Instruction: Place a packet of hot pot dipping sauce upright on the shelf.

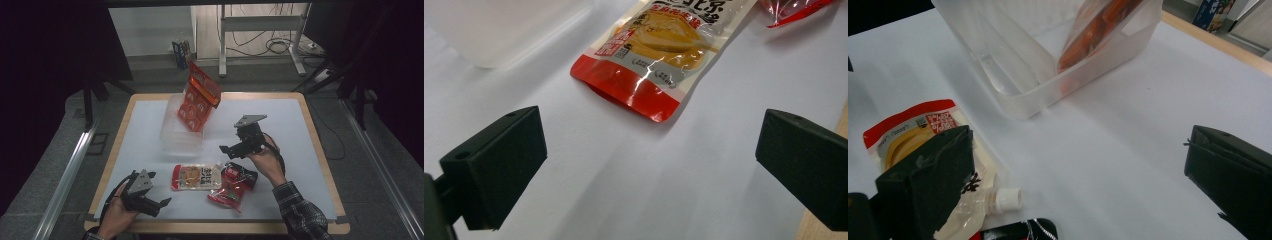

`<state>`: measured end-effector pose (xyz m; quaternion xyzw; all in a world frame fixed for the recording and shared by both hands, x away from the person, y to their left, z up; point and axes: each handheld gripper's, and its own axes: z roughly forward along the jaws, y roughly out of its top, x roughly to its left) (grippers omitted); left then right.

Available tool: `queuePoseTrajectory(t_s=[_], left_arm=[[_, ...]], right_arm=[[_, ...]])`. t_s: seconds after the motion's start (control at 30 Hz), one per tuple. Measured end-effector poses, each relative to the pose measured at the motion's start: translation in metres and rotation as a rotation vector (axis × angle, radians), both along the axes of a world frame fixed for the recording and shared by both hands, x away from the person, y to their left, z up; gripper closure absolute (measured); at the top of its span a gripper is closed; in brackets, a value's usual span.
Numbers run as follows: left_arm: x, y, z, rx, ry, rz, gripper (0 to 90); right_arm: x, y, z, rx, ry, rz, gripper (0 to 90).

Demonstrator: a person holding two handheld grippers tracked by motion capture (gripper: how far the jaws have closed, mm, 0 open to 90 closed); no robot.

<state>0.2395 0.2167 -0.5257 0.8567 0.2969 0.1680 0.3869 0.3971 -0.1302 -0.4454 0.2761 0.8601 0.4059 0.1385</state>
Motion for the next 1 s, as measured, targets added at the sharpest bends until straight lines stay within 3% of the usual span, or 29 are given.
queuePoseTrajectory(t_s=[0.2, 0.37, 0.63, 0.83, 1.0], left_arm=[[-0.002, -0.002, 0.002, -0.004, 0.006, -0.003, 1.6], [-0.004, -0.006, 0.005, -0.001, -0.018, -0.01, 5.6], [-0.006, -0.012, 0.011, -0.055, -0.024, -0.033, 18.5], [-0.004, -0.021, 0.017, -0.101, 0.009, -0.072, 32.9], [-0.002, -0.036, 0.021, -0.132, 0.021, -0.109, 44.4]], right_arm=[[-0.008, -0.007, 0.0, 0.052, 0.014, -0.031, 0.0], [-0.017, -0.012, -0.002, 0.046, 0.007, -0.045, 0.0], [-0.026, -0.023, -0.007, 0.05, 0.017, -0.055, 0.0], [-0.037, -0.035, -0.01, 0.018, 0.003, -0.058, 0.0], [-0.045, -0.041, -0.016, -0.025, 0.032, -0.055, 0.0]])
